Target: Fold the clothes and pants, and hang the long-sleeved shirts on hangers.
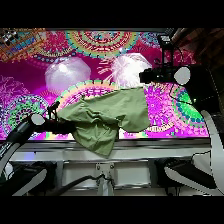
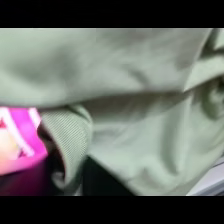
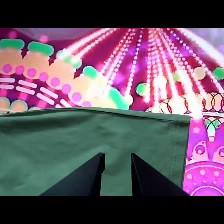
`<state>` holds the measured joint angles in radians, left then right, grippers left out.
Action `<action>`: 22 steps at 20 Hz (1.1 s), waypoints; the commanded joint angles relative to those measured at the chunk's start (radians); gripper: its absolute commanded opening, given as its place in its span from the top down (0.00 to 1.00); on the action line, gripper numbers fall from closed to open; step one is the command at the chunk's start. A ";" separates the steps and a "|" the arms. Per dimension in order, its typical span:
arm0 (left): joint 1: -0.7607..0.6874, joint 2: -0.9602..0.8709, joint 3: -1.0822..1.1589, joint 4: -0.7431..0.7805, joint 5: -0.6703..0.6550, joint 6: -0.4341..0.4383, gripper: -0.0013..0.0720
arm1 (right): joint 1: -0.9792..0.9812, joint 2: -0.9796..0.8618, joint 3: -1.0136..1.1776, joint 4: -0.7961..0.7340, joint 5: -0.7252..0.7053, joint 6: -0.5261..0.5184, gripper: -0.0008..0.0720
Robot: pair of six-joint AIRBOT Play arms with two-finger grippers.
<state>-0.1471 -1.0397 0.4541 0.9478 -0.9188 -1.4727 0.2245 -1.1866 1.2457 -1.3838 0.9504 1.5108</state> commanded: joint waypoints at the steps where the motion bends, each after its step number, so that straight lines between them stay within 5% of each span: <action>1: -0.001 0.000 0.005 -0.101 0.039 0.064 0.97 | 0.000 0.000 0.000 -0.001 0.013 0.011 0.68; 5: 0.005 0.040 0.072 -0.118 -0.034 0.114 0.97 | 0.000 0.022 -0.035 -0.025 0.206 0.076 0.67; 8: 0.032 0.103 0.119 -0.119 -0.040 0.113 0.97 | -0.016 0.130 -0.214 -0.116 0.177 0.196 0.66; 10: 0.069 0.142 0.145 -0.119 -0.040 0.117 0.97 | -0.087 0.186 -0.340 -0.096 0.203 0.236 0.47; 18: 0.136 0.195 0.176 -0.123 -0.039 0.133 0.97 | -0.305 0.282 -0.631 0.092 0.204 0.197 0.28; 22: 0.137 0.195 0.176 -0.122 -0.039 0.146 0.97 | -0.324 0.237 -0.668 0.268 0.123 0.126 0.28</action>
<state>-0.0135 -0.8478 0.6281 0.8257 -0.9588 -1.3342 -0.0769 -0.9287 0.6170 -1.2343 1.1263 1.6791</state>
